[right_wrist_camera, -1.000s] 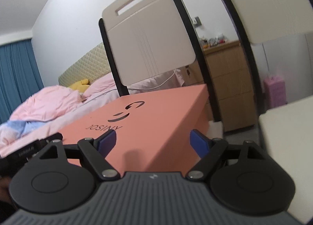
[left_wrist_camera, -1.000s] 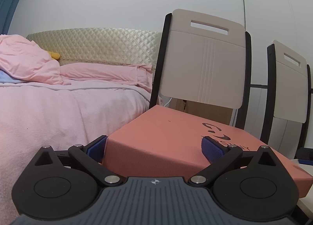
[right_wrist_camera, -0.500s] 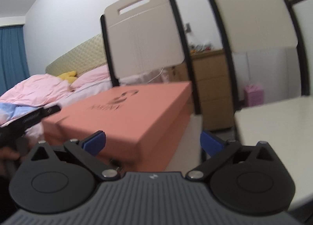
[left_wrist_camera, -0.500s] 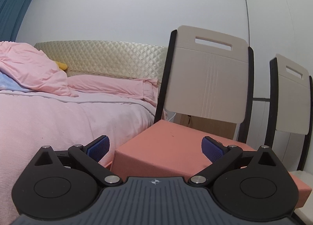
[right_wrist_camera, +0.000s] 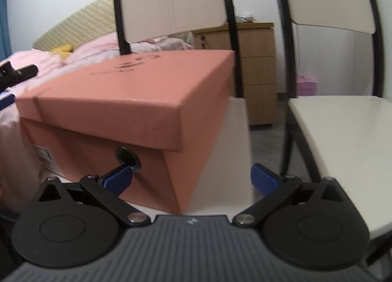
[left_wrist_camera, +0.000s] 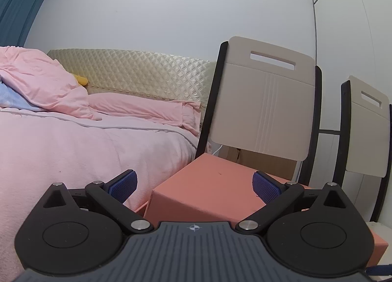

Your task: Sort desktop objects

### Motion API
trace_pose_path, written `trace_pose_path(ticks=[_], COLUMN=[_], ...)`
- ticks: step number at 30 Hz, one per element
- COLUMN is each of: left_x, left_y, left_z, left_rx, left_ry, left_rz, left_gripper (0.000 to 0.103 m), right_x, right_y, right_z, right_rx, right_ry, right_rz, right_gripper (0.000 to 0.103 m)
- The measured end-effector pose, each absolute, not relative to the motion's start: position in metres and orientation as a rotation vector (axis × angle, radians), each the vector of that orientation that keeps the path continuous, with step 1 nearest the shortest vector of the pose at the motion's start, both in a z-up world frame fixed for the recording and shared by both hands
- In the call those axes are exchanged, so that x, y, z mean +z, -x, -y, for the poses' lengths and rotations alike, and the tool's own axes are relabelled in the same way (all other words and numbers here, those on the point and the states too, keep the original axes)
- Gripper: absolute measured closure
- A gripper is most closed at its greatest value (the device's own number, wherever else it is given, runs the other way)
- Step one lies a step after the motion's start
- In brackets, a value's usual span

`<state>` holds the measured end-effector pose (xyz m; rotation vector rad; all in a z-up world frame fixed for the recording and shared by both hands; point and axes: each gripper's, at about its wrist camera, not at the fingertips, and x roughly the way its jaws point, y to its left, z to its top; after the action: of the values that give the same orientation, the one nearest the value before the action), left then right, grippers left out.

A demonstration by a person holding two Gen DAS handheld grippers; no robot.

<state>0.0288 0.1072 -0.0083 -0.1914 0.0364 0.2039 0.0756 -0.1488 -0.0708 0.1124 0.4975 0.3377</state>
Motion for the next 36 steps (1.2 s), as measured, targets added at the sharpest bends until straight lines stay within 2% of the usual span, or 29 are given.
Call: trace_pose_path(ticks=[17, 24, 28, 30, 31, 36], left_x=[-0.01, -0.013, -0.014, -0.014, -0.014, -0.017], left_y=[-0.025, -0.03, -0.034, -0.037, -0.039, -0.048], left_z=[-0.109, -0.107, -0.107, -0.108, -0.108, -0.101], left_rx=[0.179, 0.14, 0.111, 0.091, 0.08, 0.029], left_ry=[0.206, 0.198, 0.202, 0.199, 0.198, 0.169], left_rz=[-0.026, -0.03, -0.038, -0.044, -0.052, -0.093], left_gripper=[0.002, 0.002, 0.002, 0.002, 0.002, 0.002], right_x=[-0.057, -0.026, -0.016, -0.016, -0.017, -0.032], right_y=[-0.073, -0.049, -0.083, -0.102, -0.11, -0.136], right_z=[0.19, 0.208, 0.222, 0.222, 0.221, 0.211], right_rx=[0.198, 0.332, 0.334, 0.352, 0.361, 0.43], right_ry=[-0.144, -0.192, -0.312, -0.334, -0.333, -0.392], right_rz=[-0.477, -0.284, -0.307, -0.319, -0.32, -0.412], right_gripper=[0.0, 0.0, 0.001, 0.003, 0.009, 0.019])
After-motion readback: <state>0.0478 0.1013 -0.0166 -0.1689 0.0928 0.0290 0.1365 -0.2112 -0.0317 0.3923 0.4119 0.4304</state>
